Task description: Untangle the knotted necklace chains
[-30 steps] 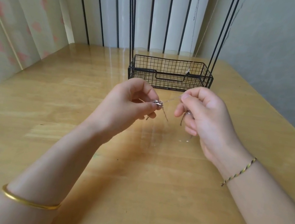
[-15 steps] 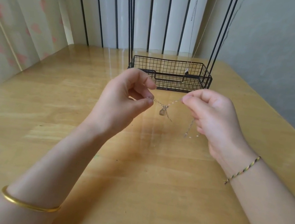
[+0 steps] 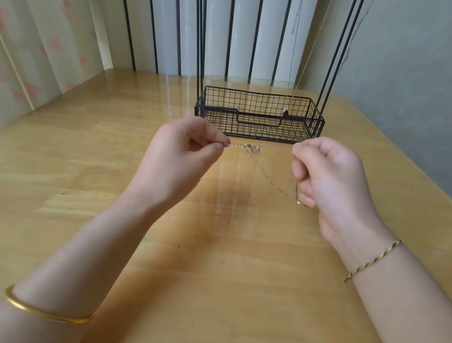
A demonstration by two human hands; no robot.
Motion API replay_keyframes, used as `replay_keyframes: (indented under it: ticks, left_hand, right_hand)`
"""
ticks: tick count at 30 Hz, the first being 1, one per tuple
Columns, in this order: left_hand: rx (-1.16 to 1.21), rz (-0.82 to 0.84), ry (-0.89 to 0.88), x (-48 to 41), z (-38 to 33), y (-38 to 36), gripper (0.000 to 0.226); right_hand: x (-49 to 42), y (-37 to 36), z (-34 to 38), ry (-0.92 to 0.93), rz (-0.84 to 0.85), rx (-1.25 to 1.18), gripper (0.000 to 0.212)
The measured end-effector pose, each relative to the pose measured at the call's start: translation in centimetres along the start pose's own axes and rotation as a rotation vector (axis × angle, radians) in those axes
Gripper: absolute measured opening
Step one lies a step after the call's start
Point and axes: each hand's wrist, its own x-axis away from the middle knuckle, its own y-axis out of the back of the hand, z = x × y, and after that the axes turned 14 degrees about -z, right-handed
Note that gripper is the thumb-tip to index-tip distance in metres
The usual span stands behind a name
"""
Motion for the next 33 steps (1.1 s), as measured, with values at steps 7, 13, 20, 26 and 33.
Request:
replay_keyframes:
  ticks: [7, 13, 20, 26, 33]
  left_hand:
    - [0.367, 0.115, 0.371, 0.3, -1.1, -0.4, 0.018]
    - [0.572, 0.181, 0.504, 0.3, -1.5, -0.3, 0.021]
    - [0.618, 0.21, 0.541, 0.3, -1.4, -0.3, 0.019]
    - [0.565, 0.238, 0.513, 0.3, -1.4, -0.3, 0.017]
    - [0.711, 0.224, 0.621, 0.2, -1.5, -0.2, 0.015]
  right_hand:
    - [0.4, -0.3, 0.1, 0.01, 0.064, -0.042, 0.015]
    - [0.5, -0.5, -0.2, 0.015, 0.104, -0.041, 0.014]
    - [0.7, -0.5, -0.2, 0.025, 0.125, -0.011, 0.014]
    - [0.7, -0.6, -0.2, 0.011, 0.089, -0.048, 0.014]
    - [-0.1, -0.2, -0.7, -0.011, 0.146, 0.071, 0.013]
